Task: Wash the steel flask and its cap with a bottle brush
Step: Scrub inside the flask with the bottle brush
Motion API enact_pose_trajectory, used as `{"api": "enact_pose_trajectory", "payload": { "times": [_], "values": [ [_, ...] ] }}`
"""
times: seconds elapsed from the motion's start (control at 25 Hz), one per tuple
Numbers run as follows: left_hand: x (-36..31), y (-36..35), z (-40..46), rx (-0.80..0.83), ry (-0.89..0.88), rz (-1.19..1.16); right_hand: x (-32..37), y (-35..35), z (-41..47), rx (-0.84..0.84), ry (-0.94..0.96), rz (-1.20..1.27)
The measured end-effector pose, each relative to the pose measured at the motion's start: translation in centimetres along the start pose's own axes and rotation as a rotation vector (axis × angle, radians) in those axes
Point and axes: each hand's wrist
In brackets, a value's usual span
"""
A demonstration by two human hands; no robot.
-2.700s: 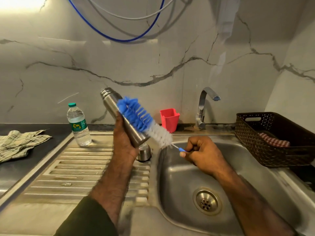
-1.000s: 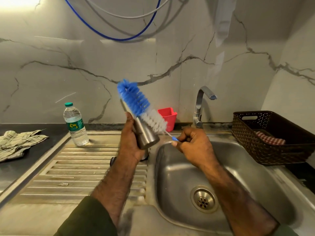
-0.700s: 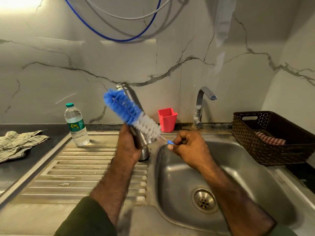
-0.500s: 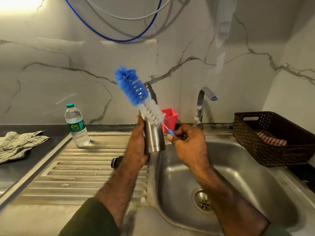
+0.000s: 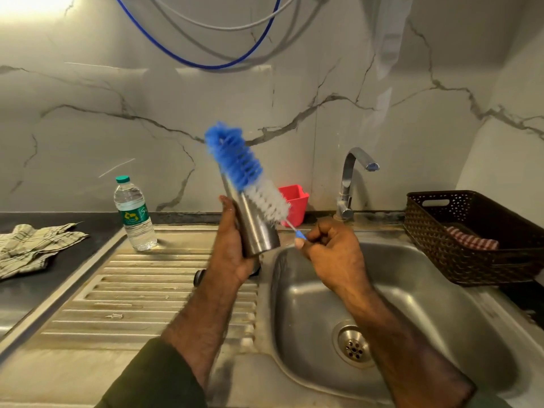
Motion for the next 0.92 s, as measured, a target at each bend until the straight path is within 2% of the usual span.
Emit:
{"api": "enact_pose_trajectory", "payload": {
  "times": [0.08, 0.16, 0.24, 0.36, 0.48, 0.56, 0.68, 0.76, 0.84, 0.92],
  "values": [
    [1.1, -0.9, -0.2, 0.069, 0.064, 0.104, 0.5, -0.3, 0.6, -0.101, 0.116, 0.058],
    [1.8, -0.8, 0.0, 0.150, 0.054, 0.127, 0.3, 0.1, 0.6, -0.094, 0.143, 0.075],
    [1.2, -0.4, 0.2, 0.124, 0.009, 0.075, -0.3, 0.6, 0.0, -0.014, 0.057, 0.044],
    [-0.7, 1.8, 0.7, -0.022, -0.132, -0.113, -1.3, 1.9, -0.5, 0.172, -0.154, -0.036],
    [-1.9, 3.5, 0.8, -0.047, -0.163, -0.195, -1.1, 2.4, -0.9, 0.303, -0.198, -0.065],
    [-1.3, 2.4, 0.5, -0.034, -0.126, -0.139, -0.4, 1.3, -0.8, 0.253, -0.144, -0.044],
    [0.4, 0.4, 0.2, 0.014, -0.040, 0.035, 0.0, 0.2, 0.6, 0.011, 0.002, 0.071],
    [1.2, -0.4, 0.0, 0.081, 0.009, 0.104, -0.1, 0.2, 1.3, -0.066, 0.052, 0.094],
    [1.0, -0.2, 0.0, 0.092, -0.015, 0.113, -0.3, 0.6, 1.2, -0.029, 0.032, 0.112],
    [0.1, 0.5, 0.3, 0.054, -0.106, 0.011, -0.8, 1.6, 0.4, 0.093, -0.083, 0.083]
  ]
}}
Point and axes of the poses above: each hand's wrist, its own z-axis towards the middle knuckle, its own y-axis out of the back of the hand, x = y × z, and after that the axes turned 13 degrees about x, right-handed
